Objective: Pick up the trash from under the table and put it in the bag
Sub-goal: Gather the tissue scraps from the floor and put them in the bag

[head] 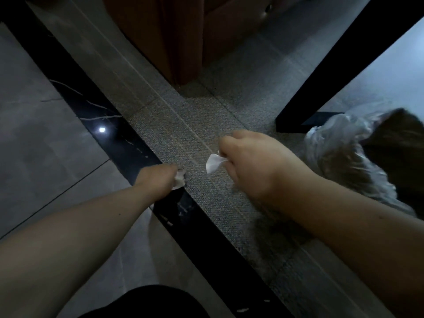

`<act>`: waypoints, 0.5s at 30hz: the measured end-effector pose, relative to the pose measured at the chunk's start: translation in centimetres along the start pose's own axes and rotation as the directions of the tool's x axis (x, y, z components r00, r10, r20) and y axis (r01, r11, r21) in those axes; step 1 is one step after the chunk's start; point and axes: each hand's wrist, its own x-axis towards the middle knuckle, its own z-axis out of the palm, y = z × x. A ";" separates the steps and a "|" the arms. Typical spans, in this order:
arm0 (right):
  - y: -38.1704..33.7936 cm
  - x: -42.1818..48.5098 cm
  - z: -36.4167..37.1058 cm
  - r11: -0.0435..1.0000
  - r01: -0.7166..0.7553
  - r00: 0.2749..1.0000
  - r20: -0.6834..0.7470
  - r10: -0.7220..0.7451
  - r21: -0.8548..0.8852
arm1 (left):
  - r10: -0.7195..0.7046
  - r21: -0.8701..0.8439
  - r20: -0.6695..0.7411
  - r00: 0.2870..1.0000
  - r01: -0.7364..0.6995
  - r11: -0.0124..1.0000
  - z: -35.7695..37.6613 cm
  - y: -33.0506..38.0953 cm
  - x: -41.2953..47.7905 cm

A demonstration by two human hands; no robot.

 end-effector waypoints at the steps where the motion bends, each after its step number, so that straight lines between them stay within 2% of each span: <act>1: 0.5 -0.5 -0.4 1.000 -0.012 1.000 -0.012 0.012 -0.016 | 0.012 0.042 -0.007 1.000 -0.012 0.999 -0.4 0.3 0.0; 4: 2.0 -1.9 -2.2 0.997 -0.053 0.997 -0.053 0.049 -0.065 | 0.082 0.003 -0.077 0.994 -0.082 0.997 -3.3 2.7 -1.0; 7: 3.3 -4.0 -5.0 0.991 -0.092 0.987 -0.143 0.078 -0.097 | 0.202 -0.075 -0.228 0.952 -0.224 0.972 -9.3 6.7 -2.9; 9: 4.2 -6.2 -7.4 0.986 -0.147 0.970 -0.209 0.127 -0.081 | 0.283 -0.107 -0.343 0.896 -0.337 0.935 -14.2 9.7 -4.4; 12: 5.8 -10.2 -10.7 0.978 -0.208 0.939 -0.287 0.191 -0.028 | 0.400 -0.081 -0.507 0.764 -0.504 0.860 -20.9 13.8 -7.0; 15: 7.5 -14.1 -12.6 0.958 -0.287 0.913 -0.307 0.268 -0.019 | 0.482 -0.041 -0.564 0.670 -0.606 0.794 -25.6 17.5 -9.1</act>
